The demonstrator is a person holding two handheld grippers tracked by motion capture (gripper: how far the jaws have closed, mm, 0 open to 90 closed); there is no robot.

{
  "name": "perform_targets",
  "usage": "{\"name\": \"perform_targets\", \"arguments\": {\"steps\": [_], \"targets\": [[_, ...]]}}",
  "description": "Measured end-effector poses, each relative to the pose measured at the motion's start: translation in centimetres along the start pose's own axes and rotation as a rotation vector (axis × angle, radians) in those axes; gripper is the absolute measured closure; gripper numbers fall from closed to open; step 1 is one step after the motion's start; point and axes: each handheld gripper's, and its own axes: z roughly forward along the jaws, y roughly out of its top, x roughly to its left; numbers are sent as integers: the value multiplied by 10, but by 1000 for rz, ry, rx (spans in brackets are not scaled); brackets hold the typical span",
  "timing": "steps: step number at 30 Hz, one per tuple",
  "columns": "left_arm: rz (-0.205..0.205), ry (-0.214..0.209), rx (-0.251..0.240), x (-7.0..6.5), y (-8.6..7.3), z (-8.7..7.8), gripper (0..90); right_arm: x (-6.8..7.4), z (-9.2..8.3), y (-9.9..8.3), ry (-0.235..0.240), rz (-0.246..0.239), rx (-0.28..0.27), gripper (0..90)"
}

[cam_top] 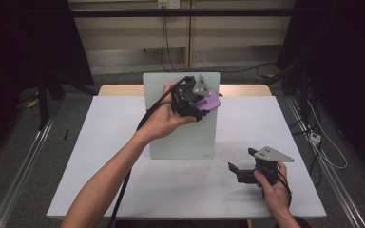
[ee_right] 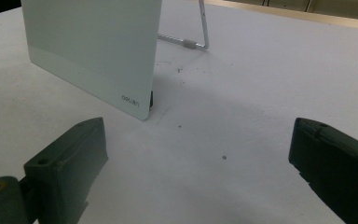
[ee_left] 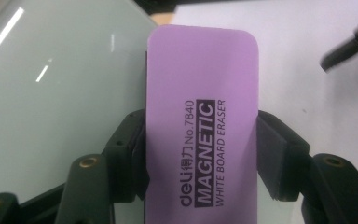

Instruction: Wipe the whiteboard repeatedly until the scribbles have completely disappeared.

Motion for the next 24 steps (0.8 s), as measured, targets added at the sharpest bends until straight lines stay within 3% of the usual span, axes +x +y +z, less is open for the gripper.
{"name": "perform_targets", "arguments": {"steps": [6, 10, 14, 18, 24], "targets": [[20, -61, 40, -21, -19, 19, 409, 0, 0, 0, -1, 2, 0, 46], [-4, -68, 22, -21, -23, 18, 409, 0, 0, 0, -2, -1, 0, 46], [-23, -27, 11, -10, -23, 5, 409, 0, 0, 0, -1, 0, 1, 46], [-51, 53, -28, 3, -24, -16, 409, 0, 0, 0, -3, 2, 1, 46], [-76, 105, -50, 22, -25, -40, 409, 0, 1, 0, -4, -1, 3, 46]]}}
